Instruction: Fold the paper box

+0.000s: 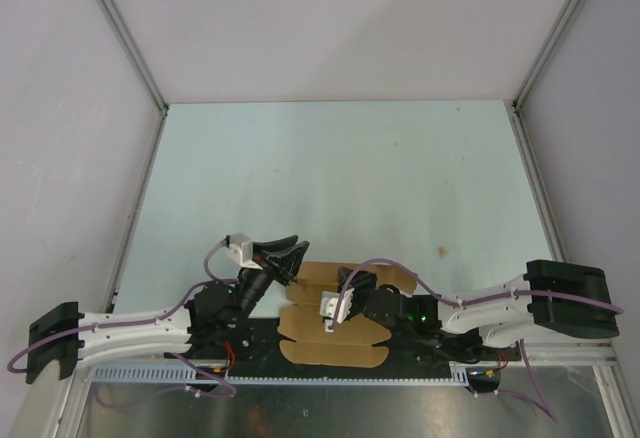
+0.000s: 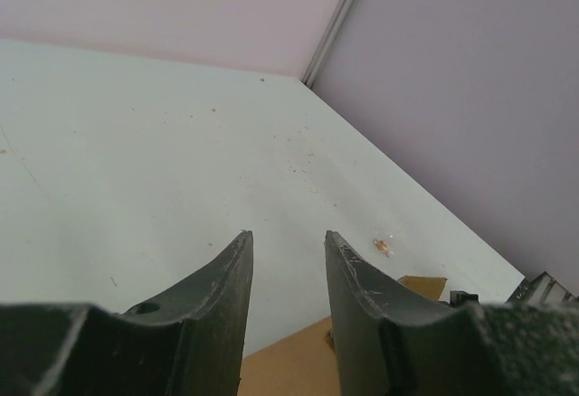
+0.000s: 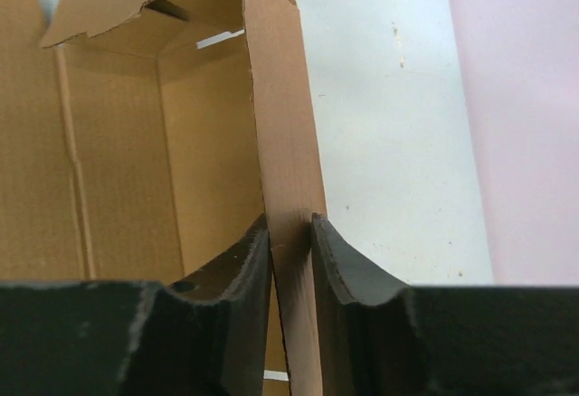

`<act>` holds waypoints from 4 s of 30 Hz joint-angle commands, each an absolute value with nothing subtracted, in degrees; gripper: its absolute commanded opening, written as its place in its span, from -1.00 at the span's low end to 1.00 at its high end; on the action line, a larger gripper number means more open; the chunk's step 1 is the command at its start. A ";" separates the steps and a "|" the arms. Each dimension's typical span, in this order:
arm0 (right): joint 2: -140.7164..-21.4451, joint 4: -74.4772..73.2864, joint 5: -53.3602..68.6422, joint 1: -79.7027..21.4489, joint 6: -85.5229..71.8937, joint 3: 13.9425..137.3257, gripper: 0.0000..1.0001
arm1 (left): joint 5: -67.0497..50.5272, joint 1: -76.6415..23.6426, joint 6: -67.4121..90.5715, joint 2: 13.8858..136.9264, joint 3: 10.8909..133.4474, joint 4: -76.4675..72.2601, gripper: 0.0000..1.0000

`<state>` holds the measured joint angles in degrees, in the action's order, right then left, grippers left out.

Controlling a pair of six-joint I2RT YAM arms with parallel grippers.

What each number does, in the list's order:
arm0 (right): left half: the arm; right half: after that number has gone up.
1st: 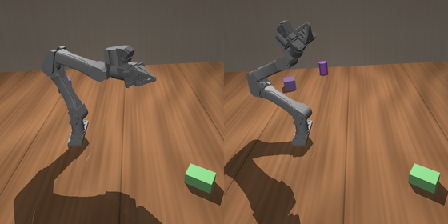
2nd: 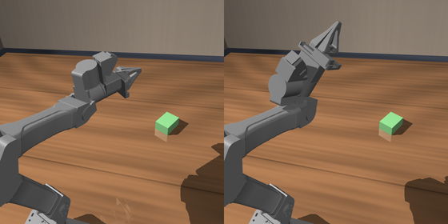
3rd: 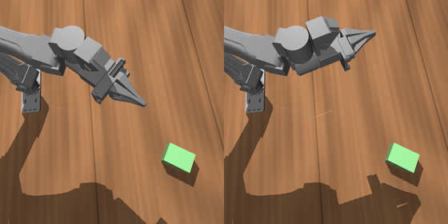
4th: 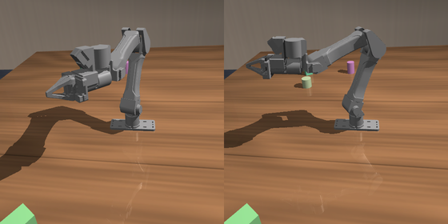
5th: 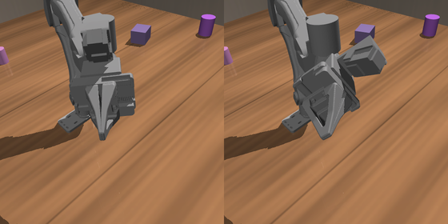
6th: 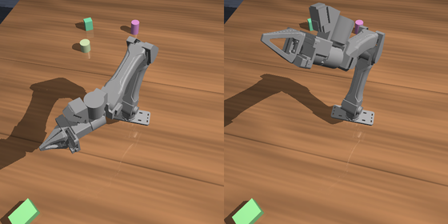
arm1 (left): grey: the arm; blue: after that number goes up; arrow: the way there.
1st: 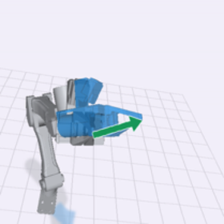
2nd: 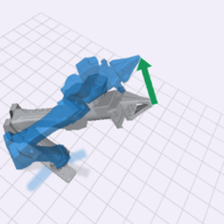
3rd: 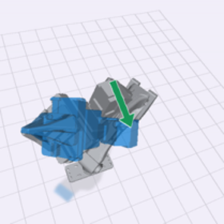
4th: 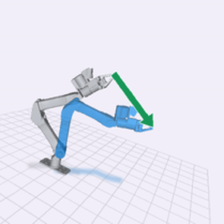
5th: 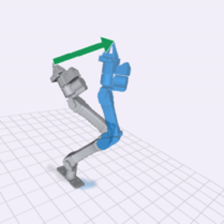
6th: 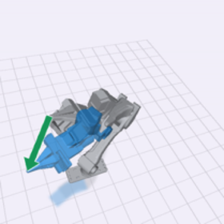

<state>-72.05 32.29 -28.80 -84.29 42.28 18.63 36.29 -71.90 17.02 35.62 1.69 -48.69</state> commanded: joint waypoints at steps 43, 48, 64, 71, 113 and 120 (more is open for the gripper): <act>-80.60 51.42 -23.99 -63.81 62.58 21.09 -1.00 | 0.46 -35.68 15.21 63.35 -4.14 -67.32 0.21; -78.49 49.05 -23.64 -63.72 62.23 21.18 -1.00 | -3.07 -35.60 16.69 69.16 -3.60 -70.48 0.20; -78.31 47.20 -22.59 -63.54 61.17 21.09 -1.00 | -13.00 -35.68 17.14 79.89 -3.60 -79.61 -0.01; -78.22 47.11 -22.33 -63.54 60.91 21.18 -1.00 | -15.29 -35.68 18.02 84.11 -4.57 -85.16 -0.03; -81.65 43.86 -27.95 -70.40 59.41 21.09 -1.00 | -13.89 -37.27 12.31 87.71 1.93 -90.00 0.49; -81.56 43.16 -27.86 -70.75 58.80 21.09 -0.99 | -15.64 -37.35 12.04 90.70 4.65 -90.00 0.48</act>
